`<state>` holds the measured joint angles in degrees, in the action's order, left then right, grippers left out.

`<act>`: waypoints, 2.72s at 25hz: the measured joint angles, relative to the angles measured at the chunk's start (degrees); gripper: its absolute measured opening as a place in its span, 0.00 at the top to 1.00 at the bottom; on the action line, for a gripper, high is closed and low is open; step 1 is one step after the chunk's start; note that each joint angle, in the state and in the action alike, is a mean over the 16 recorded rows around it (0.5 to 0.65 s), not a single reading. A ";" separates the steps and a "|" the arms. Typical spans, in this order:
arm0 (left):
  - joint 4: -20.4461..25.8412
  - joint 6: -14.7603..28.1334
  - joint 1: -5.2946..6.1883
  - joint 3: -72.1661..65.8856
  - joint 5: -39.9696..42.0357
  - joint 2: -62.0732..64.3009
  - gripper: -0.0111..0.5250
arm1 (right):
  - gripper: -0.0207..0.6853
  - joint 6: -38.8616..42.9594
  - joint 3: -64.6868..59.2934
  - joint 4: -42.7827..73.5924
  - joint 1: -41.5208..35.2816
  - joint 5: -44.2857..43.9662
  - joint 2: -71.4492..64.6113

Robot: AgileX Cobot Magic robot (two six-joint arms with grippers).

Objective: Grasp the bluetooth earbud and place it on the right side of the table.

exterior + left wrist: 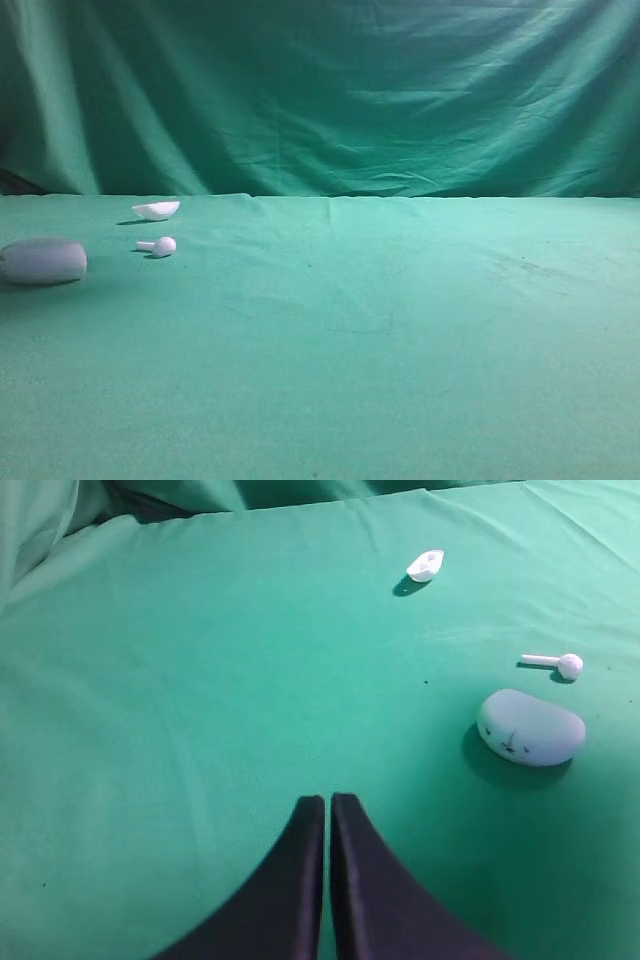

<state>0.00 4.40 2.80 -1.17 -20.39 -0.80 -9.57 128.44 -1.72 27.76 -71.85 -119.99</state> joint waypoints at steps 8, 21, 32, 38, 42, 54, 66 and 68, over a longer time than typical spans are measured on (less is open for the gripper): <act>0.00 0.00 0.00 0.00 0.00 0.00 0.98 | 0.83 2.21 -23.12 0.17 -7.79 3.97 12.76; 0.00 0.00 0.00 0.00 0.00 0.00 0.98 | 0.83 5.27 -68.92 -0.02 -14.62 29.01 24.04; 0.00 0.00 0.00 0.00 0.00 0.00 0.98 | 0.83 6.63 -78.13 -0.18 -15.65 42.18 23.00; 0.00 0.00 0.00 0.00 0.00 0.00 0.98 | 0.83 6.70 -78.20 -0.18 -15.68 43.62 21.74; 0.00 0.00 0.00 0.00 0.00 0.00 0.98 | 0.78 6.71 -78.15 -0.22 -15.68 43.73 21.11; 0.00 0.00 0.00 0.00 0.00 0.00 0.98 | 0.52 6.71 -77.25 -0.34 -15.68 41.60 22.23; 0.00 0.00 0.00 0.00 0.00 0.00 0.98 | 0.75 6.15 -74.07 -2.23 -15.68 27.90 41.06; 0.00 0.00 0.00 0.00 0.00 0.00 0.98 | 0.81 5.82 -73.77 -2.97 -15.68 24.98 46.18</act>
<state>0.00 4.40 2.80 -1.17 -20.39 -0.80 -3.75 54.67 -4.69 12.08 -46.87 -73.81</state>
